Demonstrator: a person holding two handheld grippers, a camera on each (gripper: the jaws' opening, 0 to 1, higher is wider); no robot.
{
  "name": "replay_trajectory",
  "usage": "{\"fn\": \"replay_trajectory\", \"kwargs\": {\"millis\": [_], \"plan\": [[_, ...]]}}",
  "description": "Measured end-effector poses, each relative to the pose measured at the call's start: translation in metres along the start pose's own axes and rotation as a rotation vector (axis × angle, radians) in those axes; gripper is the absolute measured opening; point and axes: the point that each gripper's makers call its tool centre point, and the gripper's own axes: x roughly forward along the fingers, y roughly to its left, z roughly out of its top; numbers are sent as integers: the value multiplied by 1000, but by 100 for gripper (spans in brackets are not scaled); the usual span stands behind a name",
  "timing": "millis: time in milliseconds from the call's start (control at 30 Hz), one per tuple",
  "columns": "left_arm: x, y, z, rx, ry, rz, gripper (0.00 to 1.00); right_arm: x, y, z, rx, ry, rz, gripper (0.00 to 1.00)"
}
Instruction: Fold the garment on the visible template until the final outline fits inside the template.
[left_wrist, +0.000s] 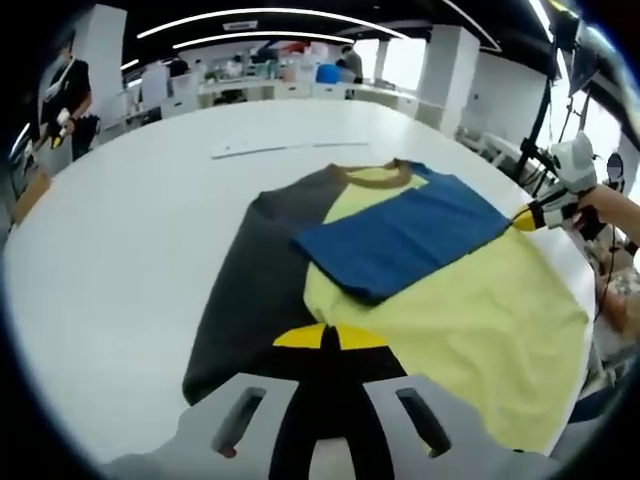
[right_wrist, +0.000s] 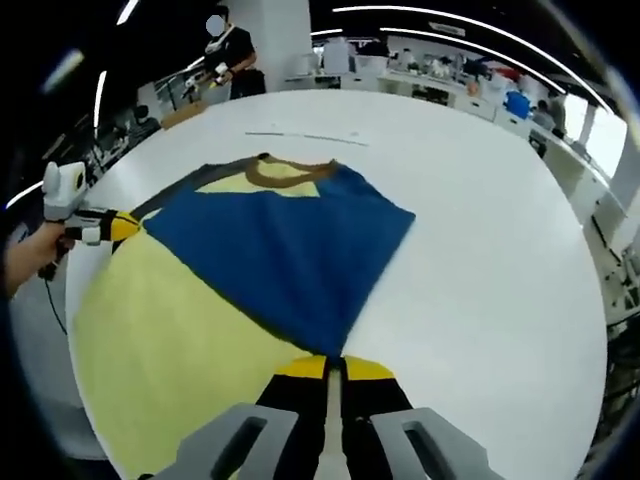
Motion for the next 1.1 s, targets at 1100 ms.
{"fn": "replay_trajectory", "kwargs": {"millis": [1100], "plan": [[2,-10,9,11,-40,-21,0,-2,-18,2,-95,12,-41,0]]}}
